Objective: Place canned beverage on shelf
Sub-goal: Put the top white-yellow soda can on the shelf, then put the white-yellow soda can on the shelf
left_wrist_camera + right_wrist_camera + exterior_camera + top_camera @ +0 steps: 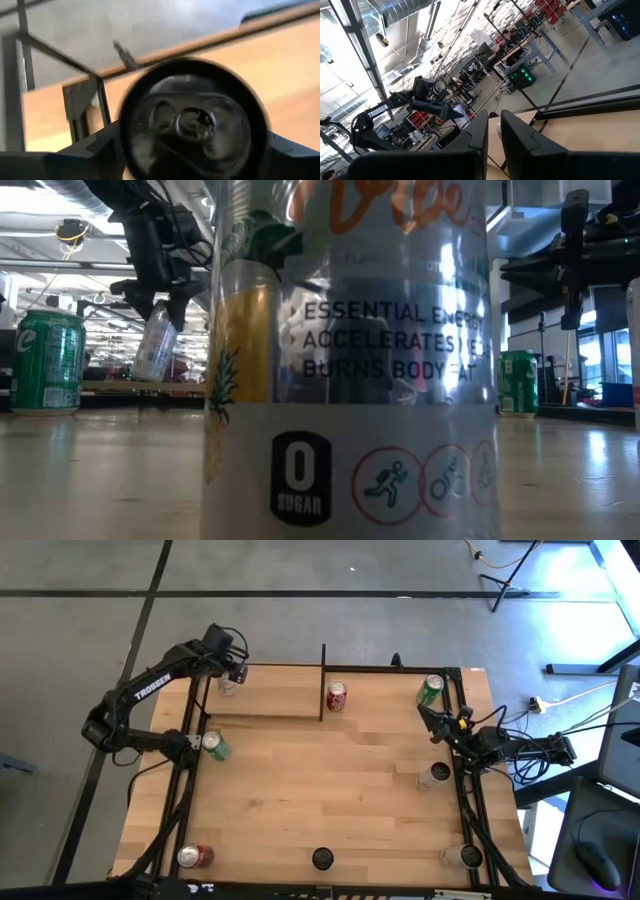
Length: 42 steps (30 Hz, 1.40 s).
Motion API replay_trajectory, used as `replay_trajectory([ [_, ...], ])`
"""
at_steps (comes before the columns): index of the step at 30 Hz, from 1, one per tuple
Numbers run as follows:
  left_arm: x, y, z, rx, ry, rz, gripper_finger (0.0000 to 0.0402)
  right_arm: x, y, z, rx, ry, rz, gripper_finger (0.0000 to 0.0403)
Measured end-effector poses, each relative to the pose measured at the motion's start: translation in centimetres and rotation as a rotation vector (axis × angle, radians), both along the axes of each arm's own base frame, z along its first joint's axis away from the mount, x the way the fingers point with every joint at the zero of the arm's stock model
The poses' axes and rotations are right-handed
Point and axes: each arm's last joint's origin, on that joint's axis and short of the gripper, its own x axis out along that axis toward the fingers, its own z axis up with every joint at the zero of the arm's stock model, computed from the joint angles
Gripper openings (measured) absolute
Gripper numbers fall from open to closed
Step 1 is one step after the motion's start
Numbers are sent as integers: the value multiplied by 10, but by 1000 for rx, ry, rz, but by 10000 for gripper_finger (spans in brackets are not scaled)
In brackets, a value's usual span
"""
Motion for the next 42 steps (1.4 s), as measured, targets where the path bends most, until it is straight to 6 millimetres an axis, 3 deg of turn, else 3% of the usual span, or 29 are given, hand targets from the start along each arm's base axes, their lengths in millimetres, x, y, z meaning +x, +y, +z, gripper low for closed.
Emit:
replay_trajectory([
  [10, -1, -2, 11, 28, -23, -6, 324, 0, 0, 0, -1, -1, 7, 42],
  [17, -4, -7, 46, 123, -81, -32, 325, 0, 0, 0, -1, -1, 7, 42],
  [24, 4, -28, 77, 157, -314, -180, 325, 0, 0, 0, -4, -2, 20, 42],
  [30, 37, -57, 88, 140, -499, -409, 325, 1, 3, 5, -42, -4, 128, 42],
  [37, 85, -106, 102, 195, -664, -685, 325, -2, 5, 40, -171, 41, 214, 42],
  [42, 107, -139, 105, 180, -759, -749, 325, 6, 9, 59, -226, 154, 308, 42],
])
